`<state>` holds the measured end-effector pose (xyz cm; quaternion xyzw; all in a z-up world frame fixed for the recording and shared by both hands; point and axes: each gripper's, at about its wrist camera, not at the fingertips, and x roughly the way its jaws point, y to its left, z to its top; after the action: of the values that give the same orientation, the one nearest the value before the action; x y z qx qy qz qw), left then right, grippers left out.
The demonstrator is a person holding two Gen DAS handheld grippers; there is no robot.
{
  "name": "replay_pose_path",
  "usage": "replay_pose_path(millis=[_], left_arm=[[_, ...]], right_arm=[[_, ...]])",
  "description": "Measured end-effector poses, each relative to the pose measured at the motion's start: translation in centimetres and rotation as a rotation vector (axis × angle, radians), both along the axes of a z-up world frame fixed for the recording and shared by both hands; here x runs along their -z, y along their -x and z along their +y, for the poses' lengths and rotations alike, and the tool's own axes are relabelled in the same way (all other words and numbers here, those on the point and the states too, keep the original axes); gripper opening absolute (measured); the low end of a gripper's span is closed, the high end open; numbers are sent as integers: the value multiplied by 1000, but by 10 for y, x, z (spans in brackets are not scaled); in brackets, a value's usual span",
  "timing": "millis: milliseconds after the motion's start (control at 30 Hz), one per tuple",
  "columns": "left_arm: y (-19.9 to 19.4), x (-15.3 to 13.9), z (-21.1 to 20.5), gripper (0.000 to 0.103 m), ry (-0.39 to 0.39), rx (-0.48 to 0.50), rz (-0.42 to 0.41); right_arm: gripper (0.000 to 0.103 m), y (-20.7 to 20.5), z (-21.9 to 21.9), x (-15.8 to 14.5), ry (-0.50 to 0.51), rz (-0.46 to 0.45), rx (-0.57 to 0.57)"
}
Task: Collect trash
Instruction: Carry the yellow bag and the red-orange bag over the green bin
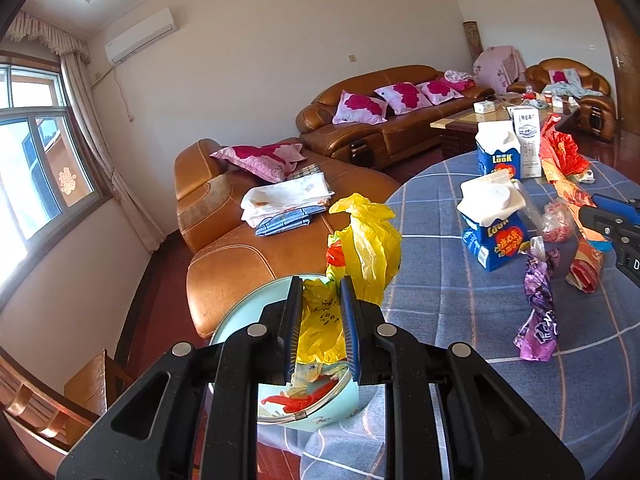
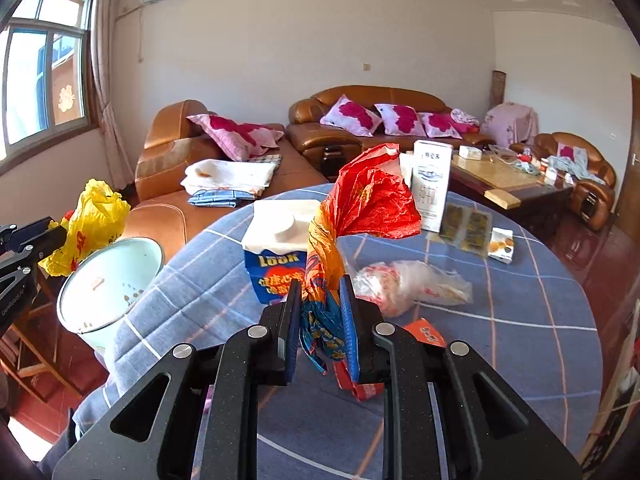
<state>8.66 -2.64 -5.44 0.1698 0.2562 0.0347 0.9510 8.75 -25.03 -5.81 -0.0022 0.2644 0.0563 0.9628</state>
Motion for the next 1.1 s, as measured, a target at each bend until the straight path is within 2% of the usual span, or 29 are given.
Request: replay_pose_path(millis=[500,1100], left_arm=[[-11,-7,38,19,-6,-97,-18],[-20,-6,67,19,-39,-184,-1]], right_arm=[[19,-27,58,-10,24,-76,-169],[19,-55,103,-6,54,-65,-290]])
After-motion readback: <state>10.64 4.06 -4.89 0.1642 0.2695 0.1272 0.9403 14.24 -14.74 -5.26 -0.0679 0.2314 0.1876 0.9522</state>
